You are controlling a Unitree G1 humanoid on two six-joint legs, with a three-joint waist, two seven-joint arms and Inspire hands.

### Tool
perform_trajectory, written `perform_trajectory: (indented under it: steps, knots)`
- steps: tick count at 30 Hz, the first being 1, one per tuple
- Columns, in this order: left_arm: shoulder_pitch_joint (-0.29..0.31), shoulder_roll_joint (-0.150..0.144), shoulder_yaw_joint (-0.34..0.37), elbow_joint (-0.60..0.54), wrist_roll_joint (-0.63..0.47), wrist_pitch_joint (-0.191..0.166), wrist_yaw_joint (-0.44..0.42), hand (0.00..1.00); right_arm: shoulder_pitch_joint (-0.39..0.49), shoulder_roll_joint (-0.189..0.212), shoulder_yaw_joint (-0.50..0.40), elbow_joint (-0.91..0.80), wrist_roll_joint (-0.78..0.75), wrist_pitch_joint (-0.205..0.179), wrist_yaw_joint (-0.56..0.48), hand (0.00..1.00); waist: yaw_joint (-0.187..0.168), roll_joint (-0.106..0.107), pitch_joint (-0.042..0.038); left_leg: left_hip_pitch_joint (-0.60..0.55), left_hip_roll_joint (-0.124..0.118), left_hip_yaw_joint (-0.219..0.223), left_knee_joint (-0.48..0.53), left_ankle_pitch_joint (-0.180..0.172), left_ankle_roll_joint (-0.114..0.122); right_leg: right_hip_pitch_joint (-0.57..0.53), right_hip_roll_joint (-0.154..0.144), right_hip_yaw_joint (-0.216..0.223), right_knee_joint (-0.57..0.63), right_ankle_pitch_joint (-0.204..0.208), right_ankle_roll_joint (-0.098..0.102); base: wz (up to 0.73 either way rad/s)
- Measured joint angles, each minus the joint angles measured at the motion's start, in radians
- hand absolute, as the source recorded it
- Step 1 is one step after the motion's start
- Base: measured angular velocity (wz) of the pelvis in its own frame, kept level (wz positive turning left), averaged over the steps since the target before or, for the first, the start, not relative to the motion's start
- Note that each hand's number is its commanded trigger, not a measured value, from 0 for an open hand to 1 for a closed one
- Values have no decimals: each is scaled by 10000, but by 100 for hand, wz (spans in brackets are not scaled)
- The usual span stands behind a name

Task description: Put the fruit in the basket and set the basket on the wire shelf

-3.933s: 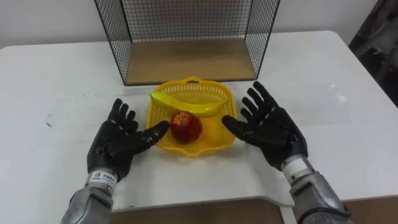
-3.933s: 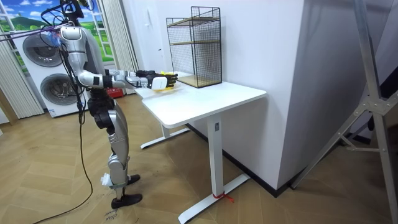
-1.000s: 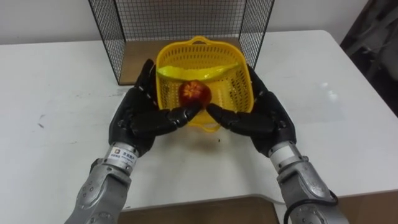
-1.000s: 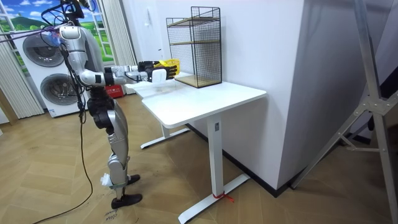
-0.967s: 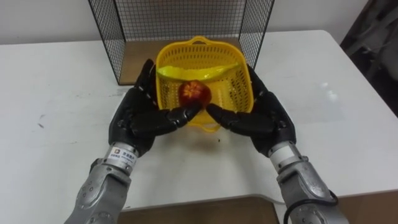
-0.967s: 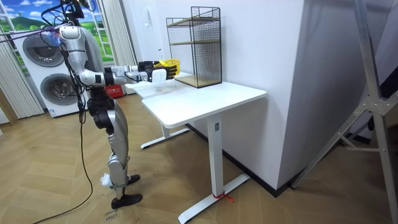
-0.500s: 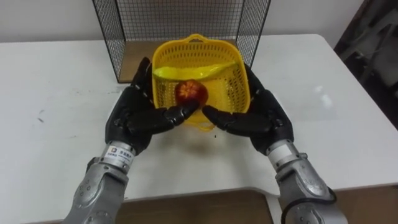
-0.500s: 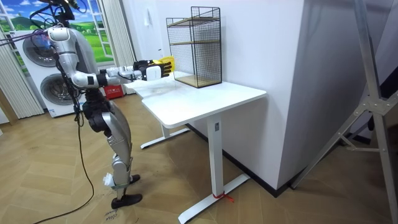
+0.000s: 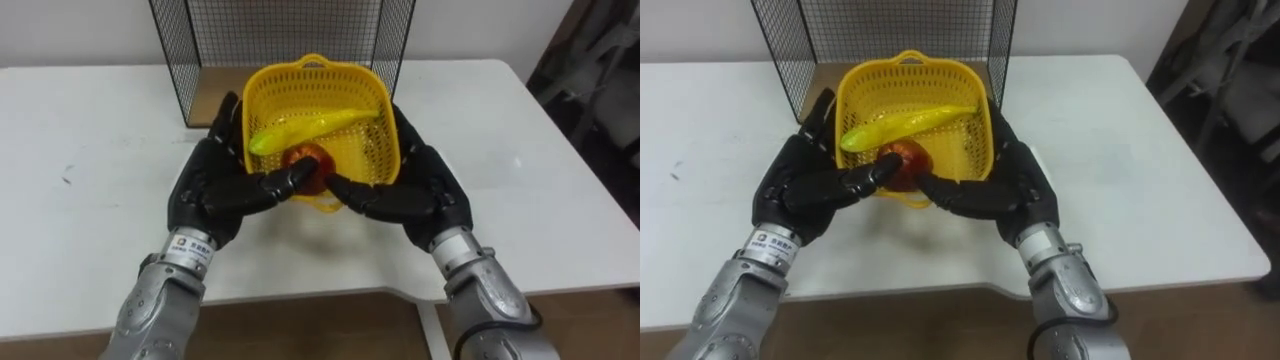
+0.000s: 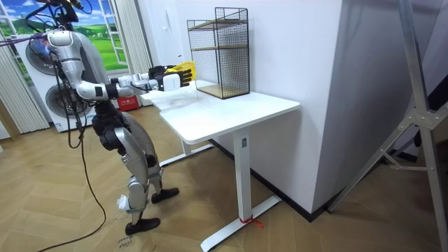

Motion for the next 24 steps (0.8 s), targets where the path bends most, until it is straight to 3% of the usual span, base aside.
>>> perform_trajectory:
  steps: [2, 10, 12, 14, 16, 19, 21, 23, 24]
  knots:
    - [-1, -5, 0, 1, 0, -5, 0, 0, -1, 23, -3, 1, -18, -1, 19, 0, -19, -28, 1, 14, -38, 6, 90, -26, 92, 78, -108, -4, -54, -53, 38, -5]
    - [-2, -67, -5, 0, 2, -154, 1, 0, -81, 50, -5, -29, -17, -5, 17, 0, -110, -61, 55, 13, -562, 11, 294, -529, 347, 342, -603, -41, -280, -433, 357, 8]
    - [-3, -39, -93, -22, 7, -241, 1, 0, -84, -40, -3, -108, -23, -22, -7, 0, -81, -106, 81, 14, -724, 113, 379, -753, 437, 361, -807, -22, -244, -597, 470, 3]
    - [-7, -33, -141, -35, 13, -261, 1, 0, -111, -60, 10, -125, -4, -28, -80, 0, 22, -130, 97, -51, -732, 275, 677, -1085, 493, 379, -881, 31, -142, -695, 570, -14]
    - [-35, -71, -143, -36, 11, -261, 1, 0, -148, -57, 15, -133, 41, -33, -126, 0, 11, -137, 107, -160, -744, 336, 1105, -1468, 571, 355, -976, 46, 221, -801, 717, -10]
    - [-78, -34, -137, -100, 11, -261, 1, 0, -215, -81, 0, -136, 53, -44, -134, 0, -37, -194, 134, -131, -864, 404, 1368, -1934, 732, -267, -1260, 21, 1969, -784, 863, -2]
    - [-90, -91, -175, -129, 12, -265, 13, 0, -340, -38, -13, -148, 44, -66, -237, 0, -71, -161, 143, 135, -1051, 456, 1301, -2084, 924, -987, -1491, 185, 3645, -209, 1006, 6]
    - [-111, -203, -170, -128, 7, -293, 76, 0, -329, -24, -20, -139, -40, -70, -278, 0, -99, -11, 201, 557, -1044, 222, 1153, -2197, 1000, -1177, -1424, 211, 4244, 217, 1053, 8]
    - [-203, -186, -172, -130, -18, -393, 108, 0, -363, -65, -16, -144, -6, -147, -278, 0, -88, 69, 242, 723, -971, 145, 1053, -2199, 1004, -1315, -1294, 211, 4021, -97, 1011, 10]
